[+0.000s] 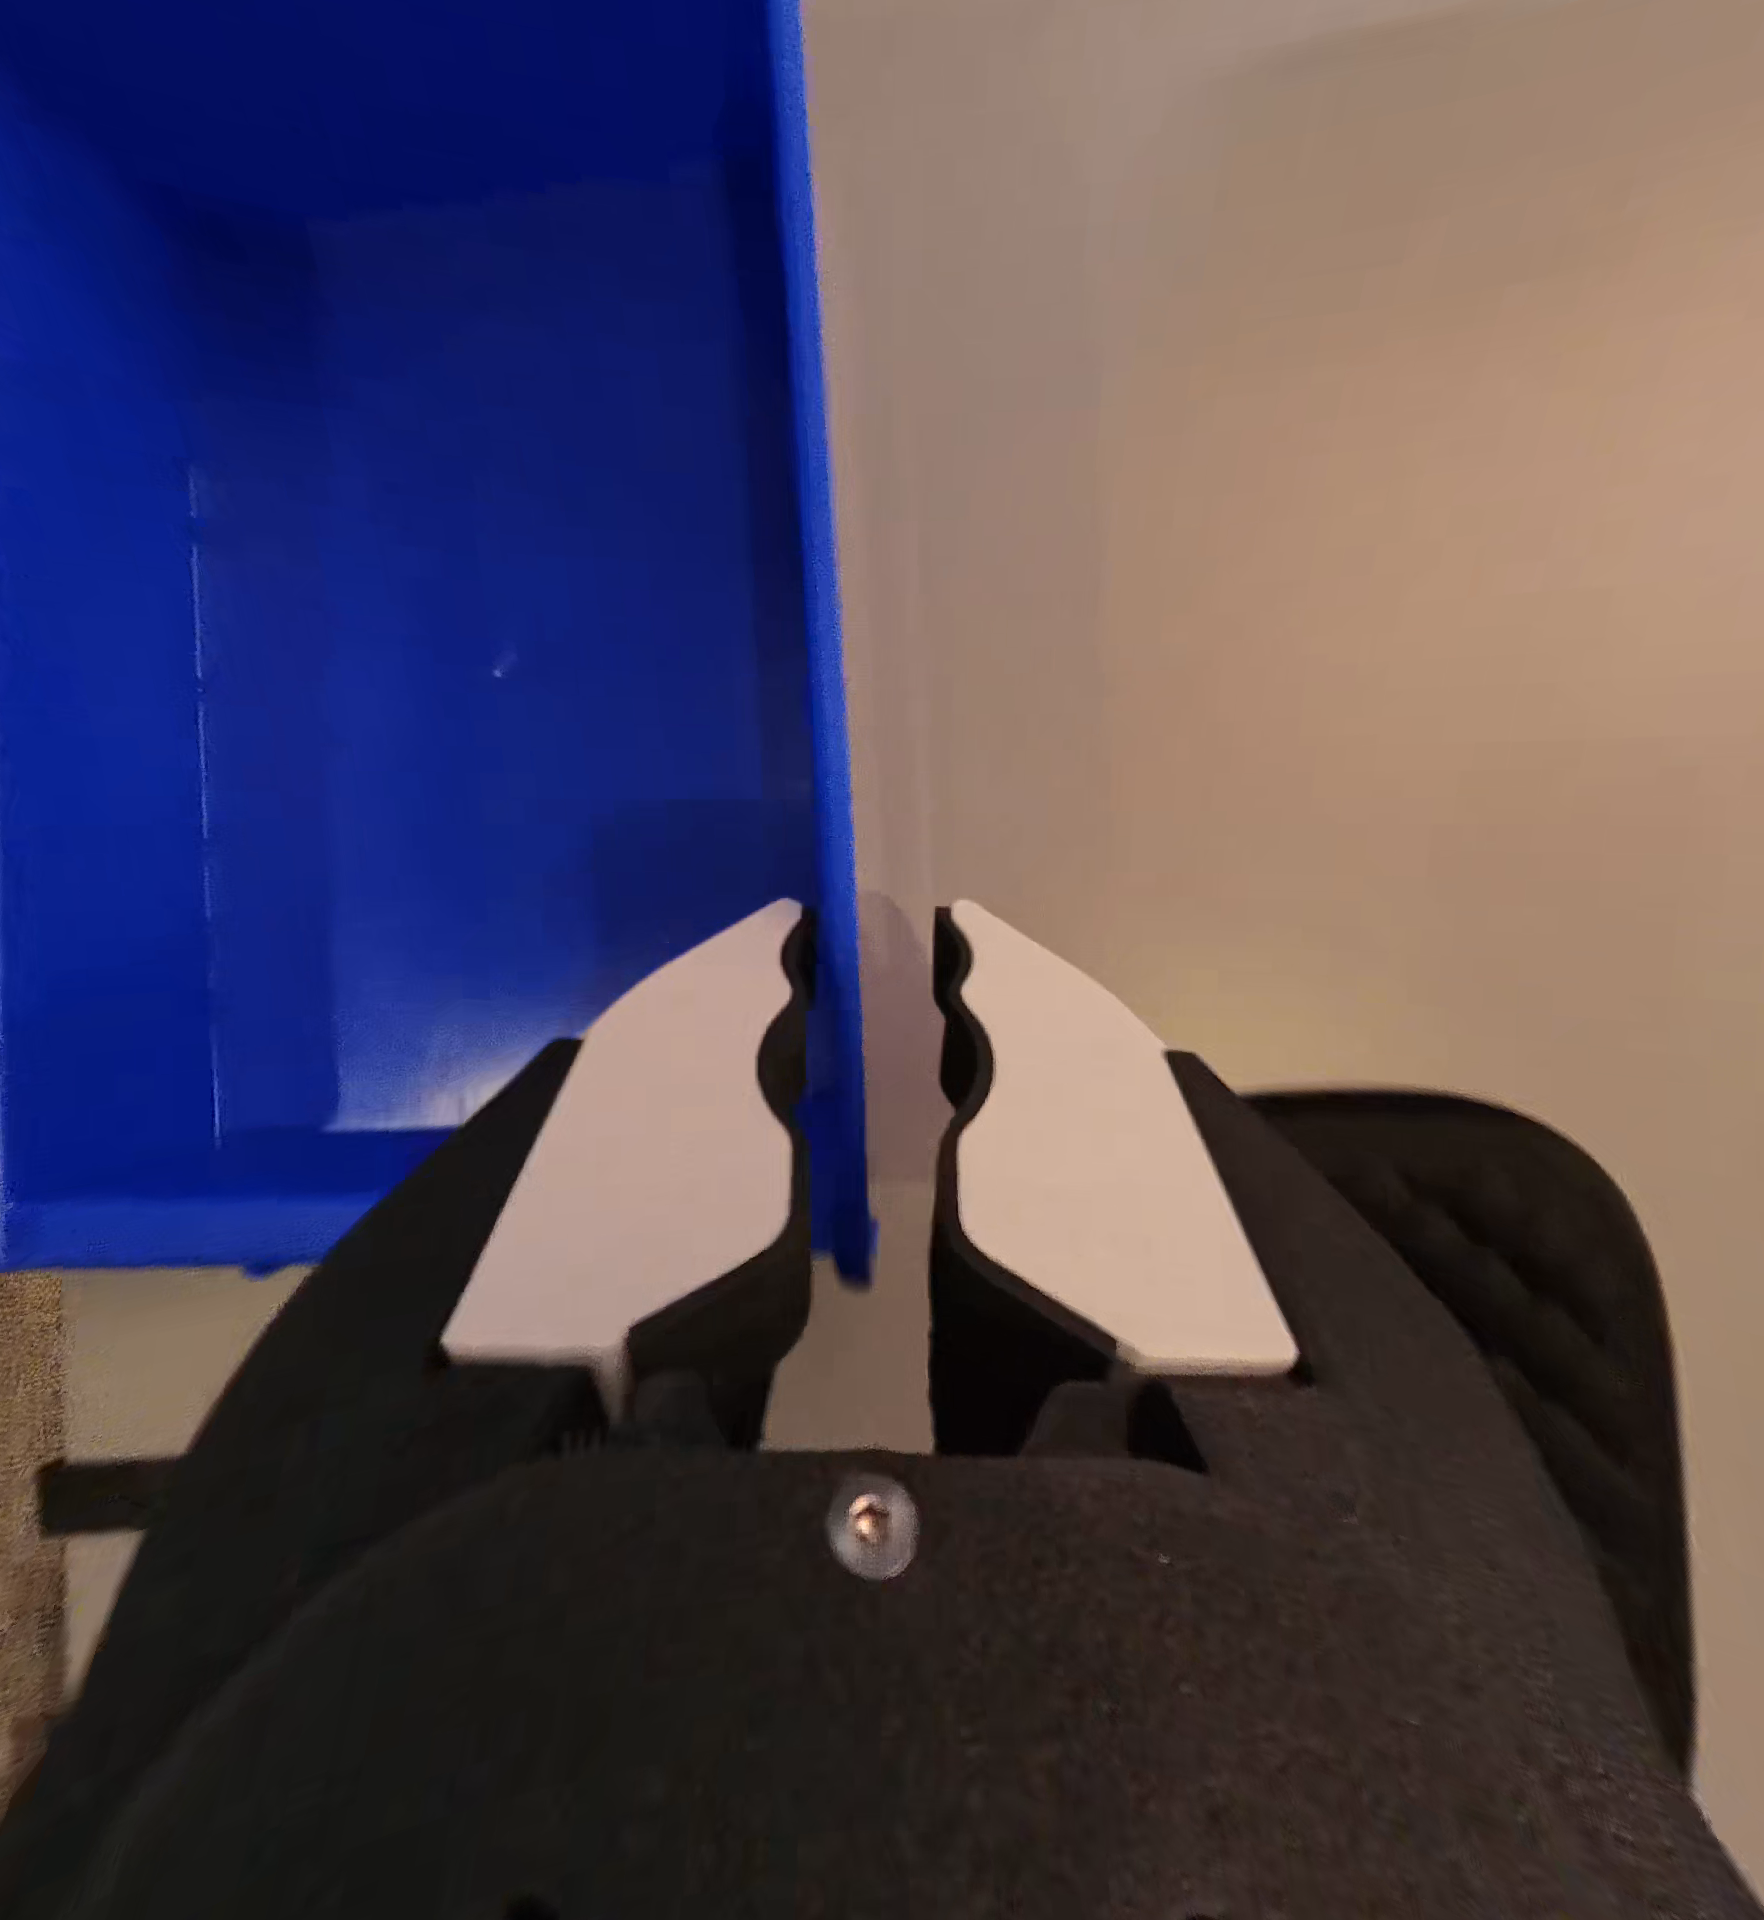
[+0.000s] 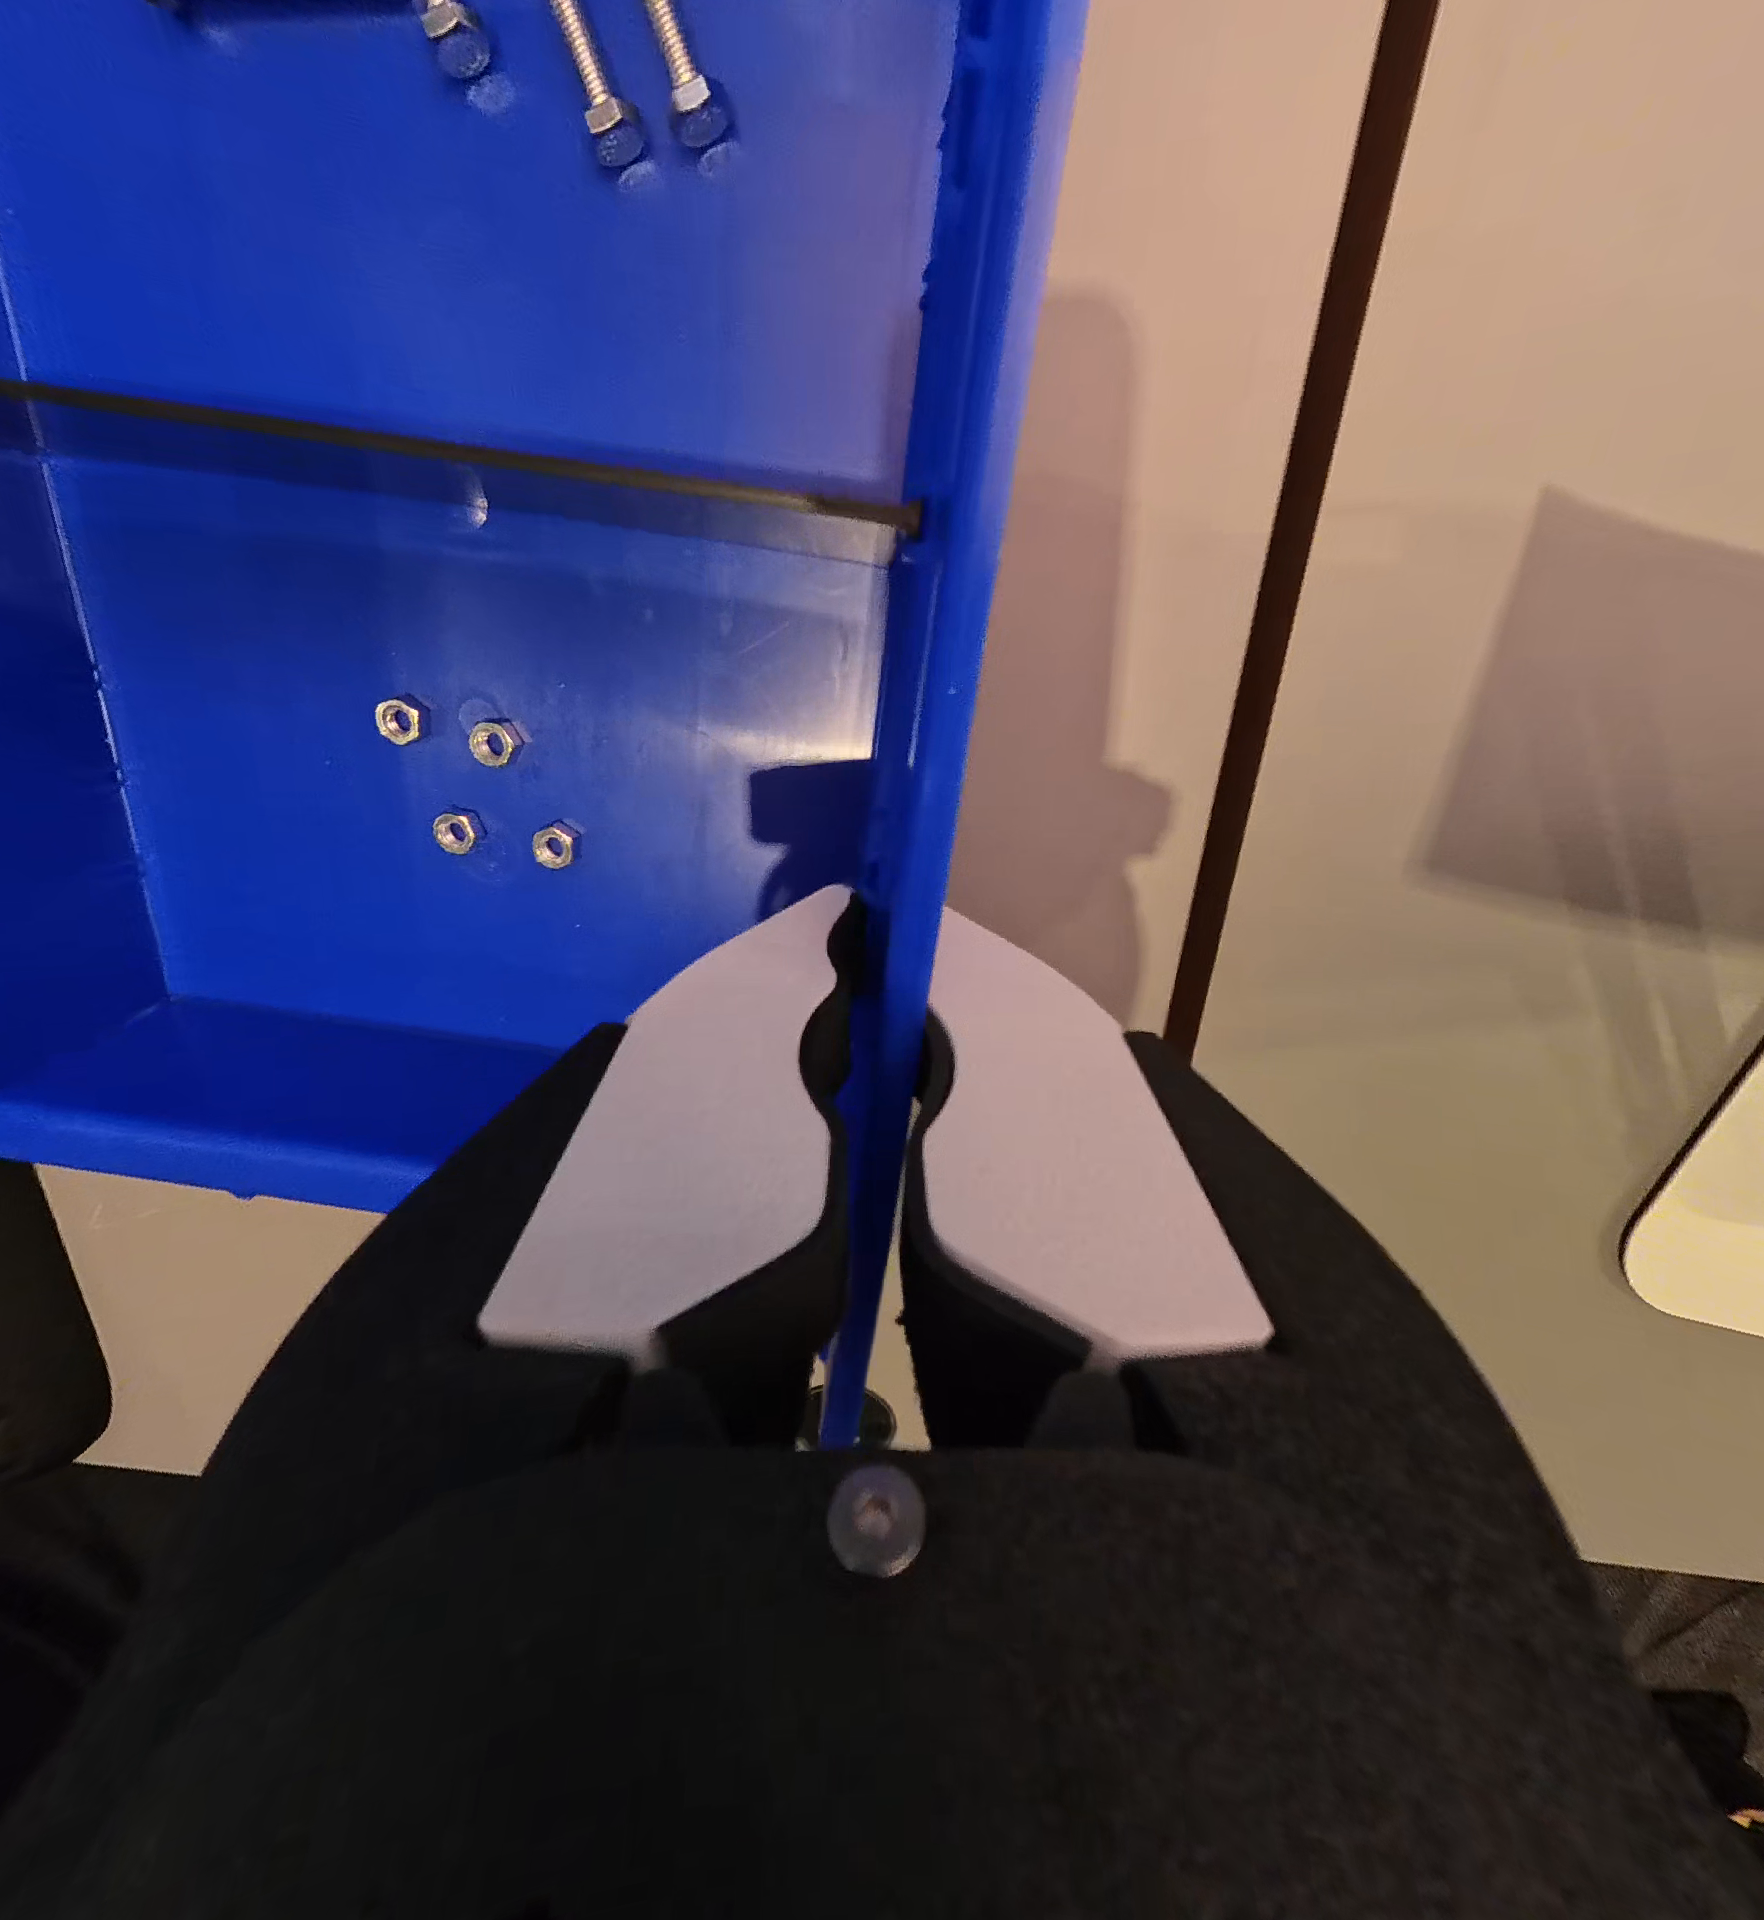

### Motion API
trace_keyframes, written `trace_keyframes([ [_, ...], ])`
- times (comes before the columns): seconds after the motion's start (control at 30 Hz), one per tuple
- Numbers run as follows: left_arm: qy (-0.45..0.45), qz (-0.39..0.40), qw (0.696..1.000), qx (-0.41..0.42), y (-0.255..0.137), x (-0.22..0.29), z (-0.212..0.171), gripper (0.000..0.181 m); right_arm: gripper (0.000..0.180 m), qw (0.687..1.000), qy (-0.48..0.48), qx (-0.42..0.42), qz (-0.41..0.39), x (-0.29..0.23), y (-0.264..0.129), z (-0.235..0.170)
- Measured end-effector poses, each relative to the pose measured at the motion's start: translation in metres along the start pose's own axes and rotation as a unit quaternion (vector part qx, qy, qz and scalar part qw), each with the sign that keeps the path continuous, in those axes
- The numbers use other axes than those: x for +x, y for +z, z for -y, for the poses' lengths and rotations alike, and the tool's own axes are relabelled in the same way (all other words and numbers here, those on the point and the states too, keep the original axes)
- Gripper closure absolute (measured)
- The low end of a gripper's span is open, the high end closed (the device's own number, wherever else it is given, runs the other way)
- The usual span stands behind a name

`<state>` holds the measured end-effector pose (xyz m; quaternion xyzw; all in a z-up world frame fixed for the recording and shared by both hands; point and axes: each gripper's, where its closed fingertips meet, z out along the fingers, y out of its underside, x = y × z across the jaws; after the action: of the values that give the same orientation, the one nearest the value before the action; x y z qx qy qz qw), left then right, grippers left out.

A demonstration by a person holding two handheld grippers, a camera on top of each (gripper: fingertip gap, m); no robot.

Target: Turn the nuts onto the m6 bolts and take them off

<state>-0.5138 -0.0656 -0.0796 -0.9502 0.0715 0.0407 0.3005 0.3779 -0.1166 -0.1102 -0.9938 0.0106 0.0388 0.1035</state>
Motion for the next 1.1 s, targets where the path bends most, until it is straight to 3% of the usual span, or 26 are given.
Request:
trace_keyframes([
  [0.07,-0.001,0.020,1.000,0.012,0.012,-0.006,0.004,0.177,0.175,1.000,-0.003,0.002,0.004,-0.001,0.000,-0.001],
  [0.37,0.044,0.041,0.998,-0.004,0.022,0.043,0.027,0.175,0.175,1.000,-0.008,-0.001,0.003,-0.002,0.000,-0.002],
  [0.73,0.068,0.013,0.997,0.016,0.028,0.172,0.061,0.176,0.175,1.000,-0.012,-0.023,0.011,-0.005,0.000,-0.005],
  [0.9,0.093,0.019,0.995,0.028,0.021,0.229,0.060,0.176,0.175,0.999,-0.017,-0.029,0.013,-0.007,0.000,-0.007],
  [1.1,0.130,-0.030,0.991,0.021,0.011,0.303,0.060,0.169,0.175,0.999,-0.018,-0.037,0.012,-0.010,0.001,-0.008],
])
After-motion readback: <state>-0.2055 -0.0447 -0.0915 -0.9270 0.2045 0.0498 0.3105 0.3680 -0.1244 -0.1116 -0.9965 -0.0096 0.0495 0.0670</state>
